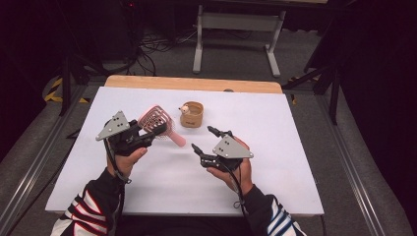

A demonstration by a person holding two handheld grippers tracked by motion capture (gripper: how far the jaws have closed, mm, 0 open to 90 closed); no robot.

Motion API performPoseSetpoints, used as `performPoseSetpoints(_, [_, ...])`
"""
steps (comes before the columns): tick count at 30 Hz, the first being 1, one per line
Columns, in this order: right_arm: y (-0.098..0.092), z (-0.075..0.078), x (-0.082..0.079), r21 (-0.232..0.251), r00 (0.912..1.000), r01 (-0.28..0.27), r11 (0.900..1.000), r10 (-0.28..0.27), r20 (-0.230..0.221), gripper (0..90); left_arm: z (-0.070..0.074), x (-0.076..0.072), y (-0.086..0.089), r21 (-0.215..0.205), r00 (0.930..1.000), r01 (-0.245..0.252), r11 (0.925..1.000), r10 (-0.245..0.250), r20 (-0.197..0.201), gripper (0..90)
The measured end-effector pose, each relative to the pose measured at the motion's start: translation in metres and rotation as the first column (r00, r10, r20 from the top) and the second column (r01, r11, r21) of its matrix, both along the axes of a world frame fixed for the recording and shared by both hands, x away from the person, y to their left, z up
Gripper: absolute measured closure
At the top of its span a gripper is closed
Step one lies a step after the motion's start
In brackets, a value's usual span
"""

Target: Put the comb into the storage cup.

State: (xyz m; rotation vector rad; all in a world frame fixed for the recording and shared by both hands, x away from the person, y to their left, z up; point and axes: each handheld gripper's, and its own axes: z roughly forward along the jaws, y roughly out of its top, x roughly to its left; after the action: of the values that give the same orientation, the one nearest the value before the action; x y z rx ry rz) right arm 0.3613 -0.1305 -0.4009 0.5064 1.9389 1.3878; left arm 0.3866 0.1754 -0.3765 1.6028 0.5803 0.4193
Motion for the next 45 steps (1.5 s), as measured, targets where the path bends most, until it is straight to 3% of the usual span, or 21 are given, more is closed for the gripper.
performPoseSetpoints(4, [-0.005,-0.002,-0.002,0.002,0.9999,-0.013,1.0,0.013,0.004,23.9,-0.001,0.001,0.003,0.007,0.9999,-0.013,0.9999,0.013,0.0,62.7])
performPoseSetpoints(23, [-0.026,-0.014,-0.006,-0.019,0.999,0.045,0.999,-0.044,0.005,18.3,0.0,0.001,0.01,0.023,0.9989,-0.047,0.9986,0.046,0.008,62.7])
performPoseSetpoints(45, [-0.065,-0.026,-0.008,-0.029,0.9925,0.122,0.992,-0.122,-0.006,10.7,0.009,0.0,0.025,-0.016,0.9954,-0.091,0.9957,0.091,0.03,62.7])
